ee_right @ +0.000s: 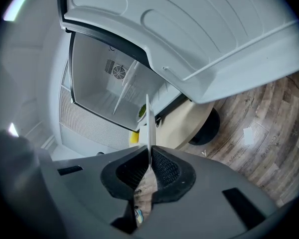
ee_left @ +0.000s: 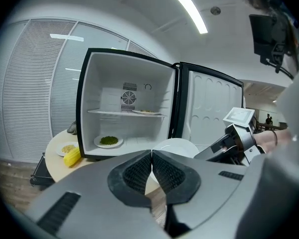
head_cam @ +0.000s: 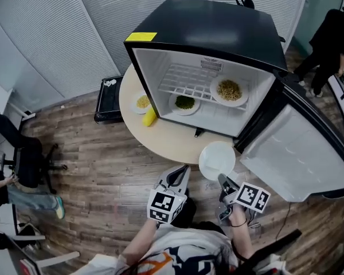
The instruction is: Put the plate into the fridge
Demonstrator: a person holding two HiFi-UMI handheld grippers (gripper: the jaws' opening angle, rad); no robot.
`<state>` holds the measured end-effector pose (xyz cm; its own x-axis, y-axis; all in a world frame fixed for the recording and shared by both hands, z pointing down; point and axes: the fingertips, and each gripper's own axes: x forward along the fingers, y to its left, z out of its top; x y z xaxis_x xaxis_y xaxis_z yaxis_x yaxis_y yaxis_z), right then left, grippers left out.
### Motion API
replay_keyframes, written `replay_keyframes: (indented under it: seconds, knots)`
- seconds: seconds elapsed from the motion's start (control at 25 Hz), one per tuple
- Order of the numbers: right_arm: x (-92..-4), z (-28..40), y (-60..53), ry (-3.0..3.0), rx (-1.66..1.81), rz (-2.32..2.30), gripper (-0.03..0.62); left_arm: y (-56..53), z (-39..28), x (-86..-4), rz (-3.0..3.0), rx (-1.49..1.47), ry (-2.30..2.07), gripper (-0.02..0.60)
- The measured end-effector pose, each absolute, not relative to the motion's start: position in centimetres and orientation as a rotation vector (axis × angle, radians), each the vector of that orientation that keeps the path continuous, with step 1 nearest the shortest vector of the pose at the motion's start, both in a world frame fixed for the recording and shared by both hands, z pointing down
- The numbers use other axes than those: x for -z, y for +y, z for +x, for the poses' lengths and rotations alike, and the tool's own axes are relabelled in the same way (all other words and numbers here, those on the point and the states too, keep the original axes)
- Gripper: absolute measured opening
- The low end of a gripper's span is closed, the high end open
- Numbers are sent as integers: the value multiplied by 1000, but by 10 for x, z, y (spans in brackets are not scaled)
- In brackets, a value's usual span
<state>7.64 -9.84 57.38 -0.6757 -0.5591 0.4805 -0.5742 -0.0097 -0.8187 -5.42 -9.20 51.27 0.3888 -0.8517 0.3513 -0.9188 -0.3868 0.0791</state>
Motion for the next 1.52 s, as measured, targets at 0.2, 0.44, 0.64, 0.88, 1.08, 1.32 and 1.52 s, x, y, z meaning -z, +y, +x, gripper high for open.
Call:
replay_keyframes:
  seconds: [0.2,0.44,0.64,0.88,1.08,1.32,1.52]
  knots:
    - [-572,65,-129,-2184,-1837,1315,26,-130,-63,-511,2429,-361,-1506,12]
    - [-570,55,-159,-2166,-1839,1393,26,-165,-70,-510,2486,-363,-1429,12]
    - [-573,48,-174,-2149,-1868,1452,26,-182,-77,-509,2528,-370,-1381,12]
    - [-572,39,-188,-2147,-1879,1514,26,-197,-83,-508,2582,-383,-1317,12]
    - [-572,35,-193,-2143,-1870,1560,26,-204,-83,-508,2618,-382,-1265,12]
    - [-573,41,-182,-2116,-1850,1603,26,-203,-77,-511,2630,-363,-1211,12]
    - [-576,45,-175,-2091,-1853,1616,26,-196,-66,-517,2638,-370,-1160,12]
